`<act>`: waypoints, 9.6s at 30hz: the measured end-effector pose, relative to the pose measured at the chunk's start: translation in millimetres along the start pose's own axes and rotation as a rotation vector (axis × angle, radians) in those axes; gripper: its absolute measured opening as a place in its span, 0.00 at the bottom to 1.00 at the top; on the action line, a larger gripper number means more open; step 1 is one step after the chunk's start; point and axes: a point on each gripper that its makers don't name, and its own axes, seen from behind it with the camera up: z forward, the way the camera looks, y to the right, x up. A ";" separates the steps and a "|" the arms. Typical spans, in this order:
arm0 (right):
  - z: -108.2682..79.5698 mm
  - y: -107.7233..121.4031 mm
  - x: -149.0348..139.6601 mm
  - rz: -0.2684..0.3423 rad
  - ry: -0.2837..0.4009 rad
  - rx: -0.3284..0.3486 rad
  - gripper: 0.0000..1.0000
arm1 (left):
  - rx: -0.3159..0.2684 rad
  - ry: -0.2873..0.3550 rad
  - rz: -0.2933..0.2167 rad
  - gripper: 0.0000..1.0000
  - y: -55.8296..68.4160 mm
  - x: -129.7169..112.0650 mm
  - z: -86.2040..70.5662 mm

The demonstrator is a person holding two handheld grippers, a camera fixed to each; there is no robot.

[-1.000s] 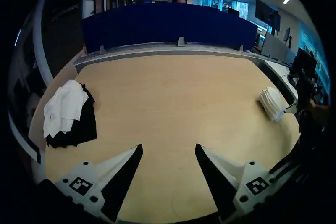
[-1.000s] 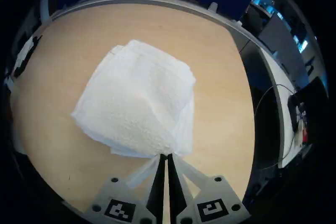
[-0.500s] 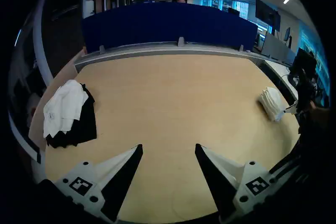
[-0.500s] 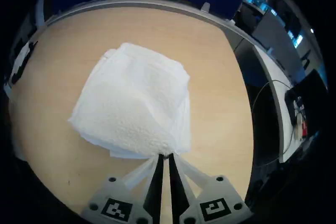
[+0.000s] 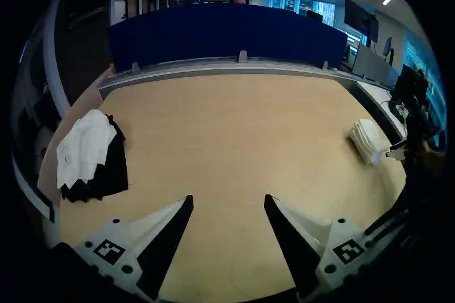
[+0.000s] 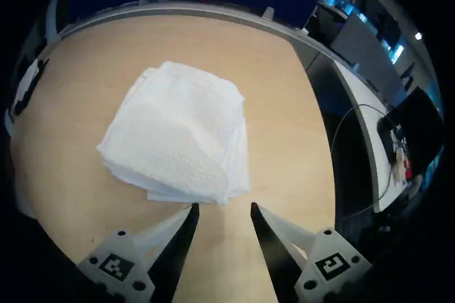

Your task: Fold towel

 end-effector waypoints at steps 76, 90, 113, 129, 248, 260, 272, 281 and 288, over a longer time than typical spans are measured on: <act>58.4 -54.0 116.2 -0.012 0.153 0.201 1.00 | 0.057 -0.017 -0.003 0.92 -20.0 -2.7 -3.4; 2.4 -50.0 143.1 0.069 0.308 0.148 1.00 | 0.052 0.020 -0.011 0.92 -25.7 8.8 2.5; -123.9 -50.0 198.2 0.246 0.791 -0.052 1.00 | 0.038 0.205 -0.042 0.92 -43.7 66.5 -5.0; -179.5 -115.3 252.0 0.140 0.911 -0.095 1.00 | 0.089 0.485 -0.038 0.92 -75.1 154.0 -26.8; -137.5 -277.8 313.3 0.193 1.001 0.112 1.00 | 0.193 0.750 -0.040 0.92 -143.5 63.5 114.9; -152.7 -271.6 318.7 0.214 1.050 0.128 1.00 | 0.193 0.750 -0.039 0.92 -143.4 65.0 116.2; -177.4 -233.5 312.9 0.247 1.098 0.092 1.00 | 0.193 0.750 -0.039 0.92 -143.0 65.0 116.6; -175.8 -193.1 307.5 0.257 1.123 0.024 1.00 | 0.193 0.750 -0.040 0.93 -142.9 64.6 115.9; -152.1 -178.3 297.0 0.254 1.106 -0.002 1.00 | 0.193 0.750 -0.040 0.93 -142.5 64.1 115.6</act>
